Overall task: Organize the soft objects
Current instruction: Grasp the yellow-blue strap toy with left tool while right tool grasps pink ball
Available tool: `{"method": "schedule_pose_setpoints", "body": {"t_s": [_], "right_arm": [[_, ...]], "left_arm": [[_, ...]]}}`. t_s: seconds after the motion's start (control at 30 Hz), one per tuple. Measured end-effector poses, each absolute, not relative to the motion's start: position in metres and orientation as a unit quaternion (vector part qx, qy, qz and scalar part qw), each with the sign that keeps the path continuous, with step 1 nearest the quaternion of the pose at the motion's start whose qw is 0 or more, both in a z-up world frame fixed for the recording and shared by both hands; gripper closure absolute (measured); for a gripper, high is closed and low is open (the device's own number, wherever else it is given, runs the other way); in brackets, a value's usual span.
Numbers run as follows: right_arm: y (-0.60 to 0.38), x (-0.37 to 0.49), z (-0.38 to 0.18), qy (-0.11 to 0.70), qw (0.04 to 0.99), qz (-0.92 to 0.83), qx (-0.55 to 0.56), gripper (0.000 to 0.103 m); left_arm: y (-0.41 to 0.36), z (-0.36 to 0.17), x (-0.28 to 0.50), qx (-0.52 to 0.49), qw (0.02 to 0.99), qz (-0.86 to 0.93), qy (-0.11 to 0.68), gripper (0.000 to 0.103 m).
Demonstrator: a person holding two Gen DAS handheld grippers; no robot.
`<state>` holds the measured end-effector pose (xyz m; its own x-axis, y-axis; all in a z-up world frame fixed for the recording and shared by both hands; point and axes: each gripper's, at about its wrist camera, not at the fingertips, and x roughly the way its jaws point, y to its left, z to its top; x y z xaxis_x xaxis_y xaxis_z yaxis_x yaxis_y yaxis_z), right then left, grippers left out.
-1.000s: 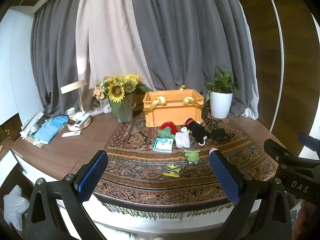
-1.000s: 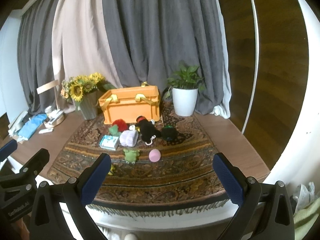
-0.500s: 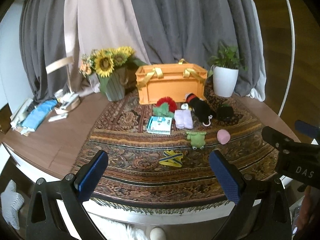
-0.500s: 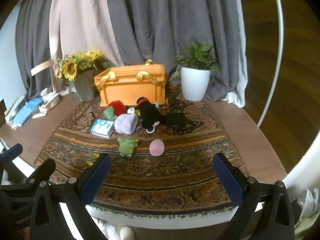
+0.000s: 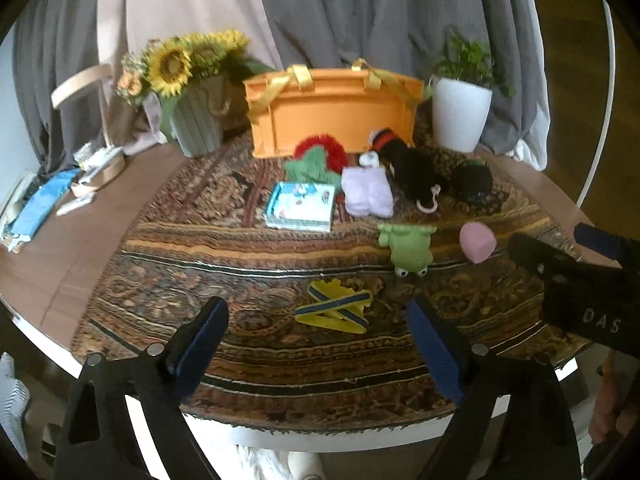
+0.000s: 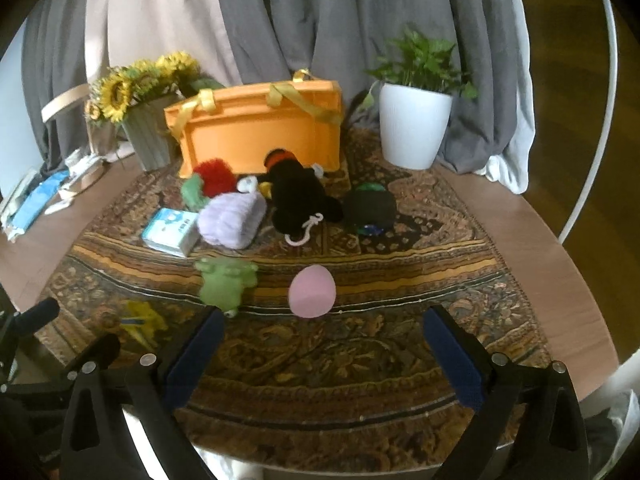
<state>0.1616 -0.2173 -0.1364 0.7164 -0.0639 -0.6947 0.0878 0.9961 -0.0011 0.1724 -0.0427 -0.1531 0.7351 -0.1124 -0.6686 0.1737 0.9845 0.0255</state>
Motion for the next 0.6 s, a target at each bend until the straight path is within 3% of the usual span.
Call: {"method": "schedule_pose_setpoints", "body": {"t_s": [0.47, 0.6], "right_arm": [[-0.219, 0.206, -0.176, 0.402, 0.915, -0.026, 0.032, 0.020], [-0.222, 0.217, -0.183, 0.410, 0.911, -0.019, 0.045, 0.027]], "left_arm": [[-0.051, -0.191, 0.212, 0.037, 0.914, -0.091, 0.394, 0.033], [-0.053, -0.195, 0.216, 0.035, 0.910, -0.100, 0.400, 0.044]]}}
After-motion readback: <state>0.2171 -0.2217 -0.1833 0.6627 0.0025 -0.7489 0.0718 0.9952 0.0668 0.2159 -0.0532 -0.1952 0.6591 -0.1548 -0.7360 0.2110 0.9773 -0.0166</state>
